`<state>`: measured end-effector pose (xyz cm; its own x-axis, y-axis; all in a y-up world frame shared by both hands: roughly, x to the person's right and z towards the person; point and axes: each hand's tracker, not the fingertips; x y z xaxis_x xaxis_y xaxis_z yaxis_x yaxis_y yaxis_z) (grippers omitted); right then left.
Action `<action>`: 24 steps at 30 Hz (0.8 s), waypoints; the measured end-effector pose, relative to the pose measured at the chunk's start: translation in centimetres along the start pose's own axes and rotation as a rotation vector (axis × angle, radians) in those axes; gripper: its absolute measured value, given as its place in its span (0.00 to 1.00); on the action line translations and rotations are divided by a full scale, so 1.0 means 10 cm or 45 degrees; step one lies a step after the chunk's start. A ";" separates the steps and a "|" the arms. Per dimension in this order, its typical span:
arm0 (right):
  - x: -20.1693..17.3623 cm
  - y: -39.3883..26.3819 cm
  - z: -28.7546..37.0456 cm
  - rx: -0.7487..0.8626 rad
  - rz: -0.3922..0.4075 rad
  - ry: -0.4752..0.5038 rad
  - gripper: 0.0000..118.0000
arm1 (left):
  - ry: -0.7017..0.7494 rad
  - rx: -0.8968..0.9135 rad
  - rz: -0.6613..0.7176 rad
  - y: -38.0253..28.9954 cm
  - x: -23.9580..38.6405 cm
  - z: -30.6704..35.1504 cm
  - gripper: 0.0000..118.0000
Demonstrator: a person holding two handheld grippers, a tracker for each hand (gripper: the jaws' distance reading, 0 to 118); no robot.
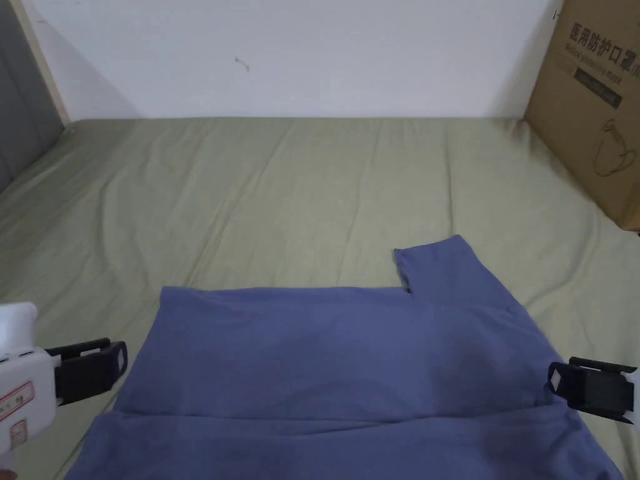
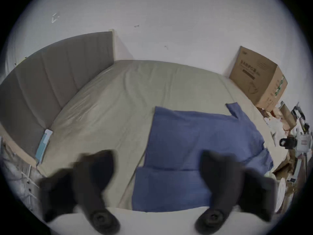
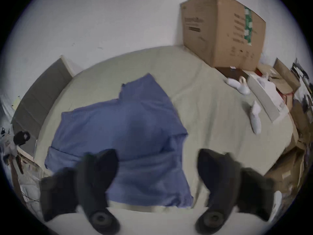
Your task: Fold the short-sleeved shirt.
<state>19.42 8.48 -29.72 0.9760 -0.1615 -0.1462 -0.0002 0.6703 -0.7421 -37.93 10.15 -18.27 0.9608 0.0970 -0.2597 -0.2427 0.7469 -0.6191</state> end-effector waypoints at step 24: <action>0.16 1.41 -2.40 -0.309 0.184 -0.153 0.90 | 0.046 -0.140 -0.003 0.62 0.44 -1.30 0.00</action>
<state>15.73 0.35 -56.12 0.9808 0.0195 -0.1940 -0.1790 0.4852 -0.8559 -36.93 6.66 -32.84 0.9564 0.0702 -0.2837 -0.2559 0.6700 -0.6969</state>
